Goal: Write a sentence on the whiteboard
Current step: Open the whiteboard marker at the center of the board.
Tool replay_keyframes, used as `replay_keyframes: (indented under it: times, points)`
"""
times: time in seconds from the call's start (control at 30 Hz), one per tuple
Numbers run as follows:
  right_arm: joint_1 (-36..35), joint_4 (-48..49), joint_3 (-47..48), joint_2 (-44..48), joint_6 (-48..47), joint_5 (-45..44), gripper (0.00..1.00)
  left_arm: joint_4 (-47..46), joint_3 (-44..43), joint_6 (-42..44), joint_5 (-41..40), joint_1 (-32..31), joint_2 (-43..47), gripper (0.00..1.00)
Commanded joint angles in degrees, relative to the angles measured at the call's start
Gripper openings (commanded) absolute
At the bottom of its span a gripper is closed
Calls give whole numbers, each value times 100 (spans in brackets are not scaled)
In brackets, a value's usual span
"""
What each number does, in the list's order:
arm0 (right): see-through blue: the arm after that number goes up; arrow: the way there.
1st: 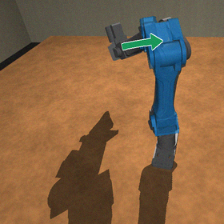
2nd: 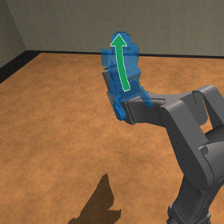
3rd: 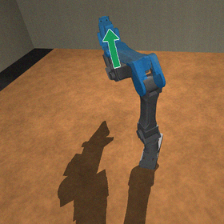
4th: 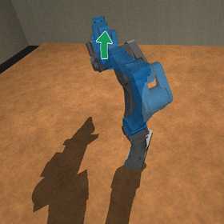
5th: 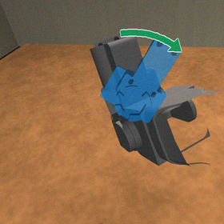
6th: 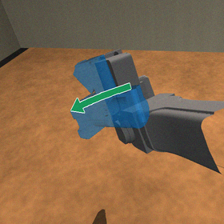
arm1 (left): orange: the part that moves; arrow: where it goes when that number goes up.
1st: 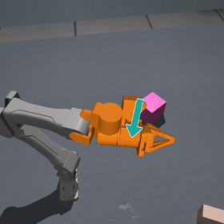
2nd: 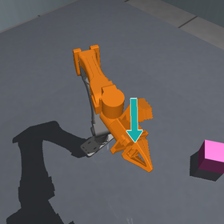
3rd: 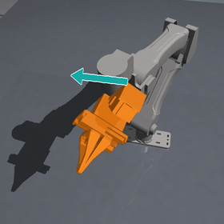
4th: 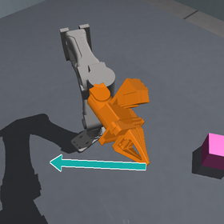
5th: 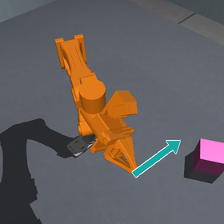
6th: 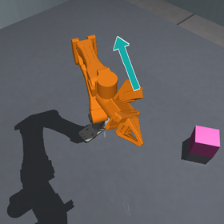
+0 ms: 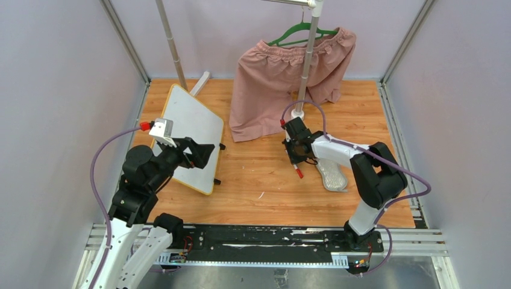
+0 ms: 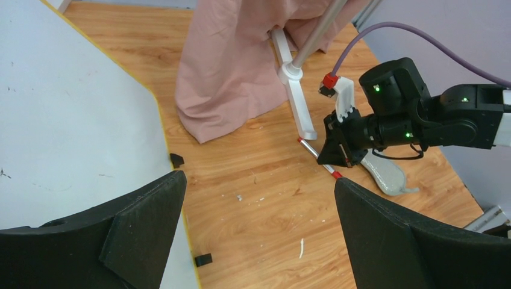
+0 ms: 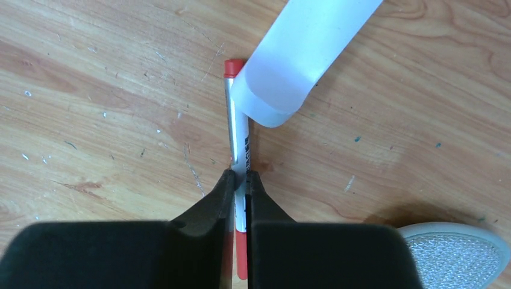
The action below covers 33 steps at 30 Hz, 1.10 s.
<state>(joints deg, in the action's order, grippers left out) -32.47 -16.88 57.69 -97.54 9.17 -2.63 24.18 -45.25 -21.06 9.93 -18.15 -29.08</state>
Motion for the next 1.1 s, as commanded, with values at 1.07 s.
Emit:
replay_keyframes:
  times: [1.07]
  points:
    - [-681,4175,-1467,5005,3153,1621,0,-3376,799,-2399,1941,-366,-844,100]
